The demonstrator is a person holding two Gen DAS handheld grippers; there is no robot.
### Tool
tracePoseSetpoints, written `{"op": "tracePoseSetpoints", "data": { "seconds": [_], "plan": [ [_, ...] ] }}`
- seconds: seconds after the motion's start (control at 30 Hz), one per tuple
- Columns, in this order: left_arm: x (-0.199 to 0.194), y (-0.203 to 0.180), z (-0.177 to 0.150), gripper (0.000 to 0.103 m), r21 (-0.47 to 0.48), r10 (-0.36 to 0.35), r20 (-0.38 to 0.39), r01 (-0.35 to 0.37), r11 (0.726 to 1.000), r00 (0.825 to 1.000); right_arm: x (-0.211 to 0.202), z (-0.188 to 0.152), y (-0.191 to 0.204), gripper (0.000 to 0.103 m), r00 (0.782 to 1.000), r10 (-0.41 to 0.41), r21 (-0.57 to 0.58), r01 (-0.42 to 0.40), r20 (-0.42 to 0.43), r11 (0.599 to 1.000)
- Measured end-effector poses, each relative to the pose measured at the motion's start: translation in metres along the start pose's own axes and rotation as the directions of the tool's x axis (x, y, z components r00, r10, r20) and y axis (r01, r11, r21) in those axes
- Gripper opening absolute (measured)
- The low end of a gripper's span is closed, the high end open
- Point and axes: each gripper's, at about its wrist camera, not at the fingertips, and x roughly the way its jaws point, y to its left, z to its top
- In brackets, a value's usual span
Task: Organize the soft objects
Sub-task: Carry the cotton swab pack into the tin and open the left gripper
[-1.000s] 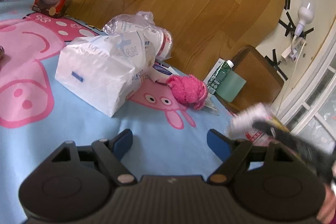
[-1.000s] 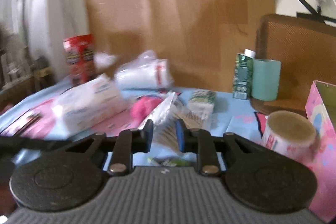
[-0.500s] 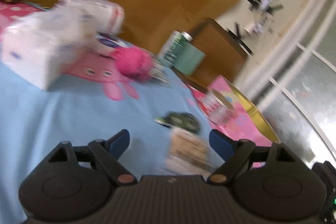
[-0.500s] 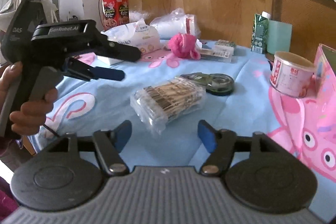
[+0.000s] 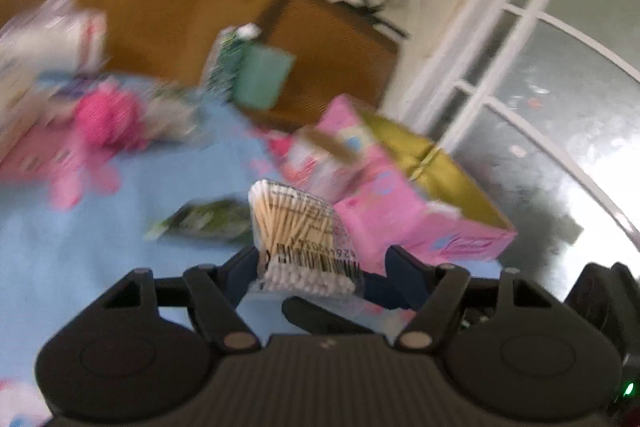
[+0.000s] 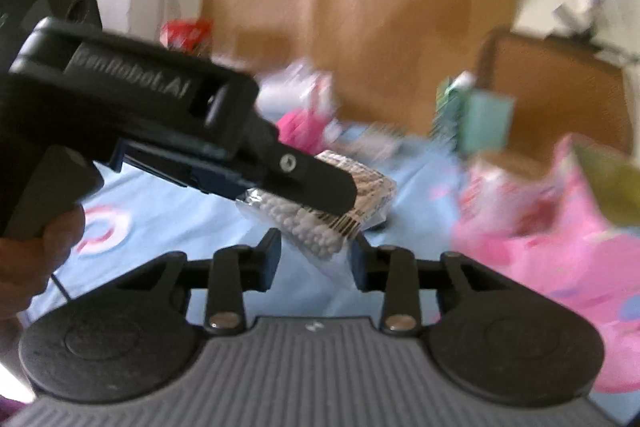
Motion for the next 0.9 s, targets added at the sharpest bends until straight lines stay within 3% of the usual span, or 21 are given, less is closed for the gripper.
{"op": "tracePoseSetpoints", "data": {
  "seconds": [0.17,0.33,0.47,0.63,0.73,0.8,0.9],
  "plan": [
    [0.037,-0.065,0.03,0.075,0.157,-0.08,-0.007,0.08,0.984,0.997,-0.026,0.01,-0.04,0.039,0.978,-0.171,0.059,0.165,0.12,0.985],
    [0.092,-0.119,0.037,0.076,0.284,-0.115,-0.048,0.124,0.951,0.992,-0.036,0.008,-0.089,0.039,0.942,-0.311,0.142,0.293,0.126,0.945],
    [0.136,-0.14,0.043,0.076,0.313,-0.112,-0.088,0.134,0.94,0.99,-0.032,0.004,-0.122,0.039,0.917,-0.387,0.187,0.366,0.093,0.912],
    [0.172,-0.154,0.048,0.078,0.358,-0.038,-0.089,0.068,0.931,0.995,-0.016,0.008,-0.149,0.04,0.904,-0.424,0.212,0.405,0.051,0.889],
    [0.173,-0.151,0.052,0.082,0.333,-0.035,-0.077,0.059,0.941,0.996,-0.002,0.011,-0.167,0.051,0.892,-0.45,0.194,0.436,0.035,0.879],
    [0.168,-0.148,0.053,0.082,0.308,-0.058,-0.069,0.076,0.948,0.996,0.007,0.011,-0.176,0.052,0.863,-0.504,0.181,0.491,0.029,0.852],
    [0.152,-0.138,0.051,0.084,0.299,-0.062,-0.047,0.073,0.952,0.997,0.006,0.006,-0.186,0.052,0.862,-0.506,0.231,0.489,0.017,0.841]
  ]
}}
